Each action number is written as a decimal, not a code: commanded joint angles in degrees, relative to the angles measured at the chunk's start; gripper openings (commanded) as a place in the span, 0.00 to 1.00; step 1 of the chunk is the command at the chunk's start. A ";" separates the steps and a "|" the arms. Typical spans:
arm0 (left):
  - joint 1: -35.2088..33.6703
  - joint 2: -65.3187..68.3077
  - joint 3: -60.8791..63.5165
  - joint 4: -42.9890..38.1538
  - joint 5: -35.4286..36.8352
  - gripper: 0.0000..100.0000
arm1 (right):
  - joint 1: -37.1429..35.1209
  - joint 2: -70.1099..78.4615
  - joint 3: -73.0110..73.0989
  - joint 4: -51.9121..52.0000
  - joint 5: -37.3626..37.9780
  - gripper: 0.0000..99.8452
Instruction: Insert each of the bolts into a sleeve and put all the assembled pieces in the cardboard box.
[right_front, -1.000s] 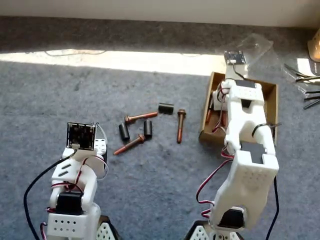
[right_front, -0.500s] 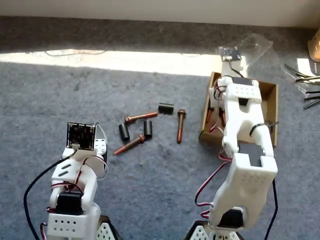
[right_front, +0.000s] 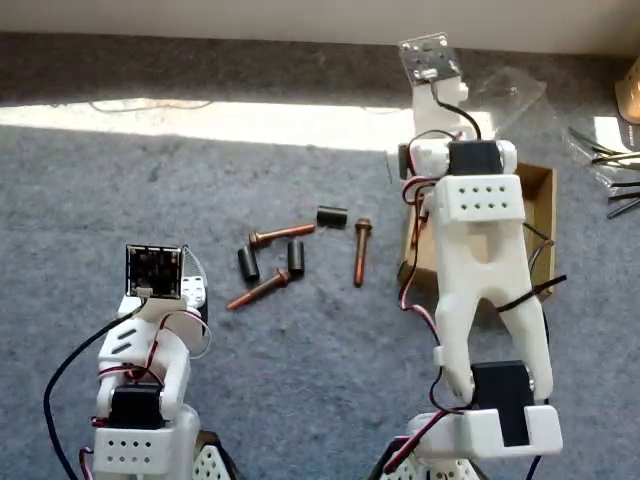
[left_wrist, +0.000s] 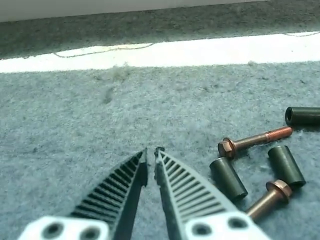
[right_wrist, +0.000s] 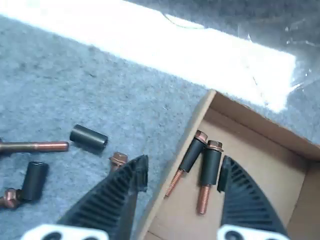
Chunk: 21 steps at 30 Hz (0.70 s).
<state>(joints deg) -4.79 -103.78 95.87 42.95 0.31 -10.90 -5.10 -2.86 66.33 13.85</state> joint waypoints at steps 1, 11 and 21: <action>-1.19 -0.75 0.31 1.58 -0.09 0.04 | -3.74 -5.41 -1.01 0.13 0.88 0.21; -1.27 -0.75 -9.98 20.84 -0.09 0.04 | -7.87 -2.33 0.66 -1.01 17.23 0.21; -0.84 -0.75 -9.89 23.30 -0.26 0.04 | -8.40 10.33 0.22 -2.07 33.85 0.21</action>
<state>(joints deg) -5.32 -103.87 89.01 65.98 0.31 -18.81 4.22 -1.71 66.33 42.68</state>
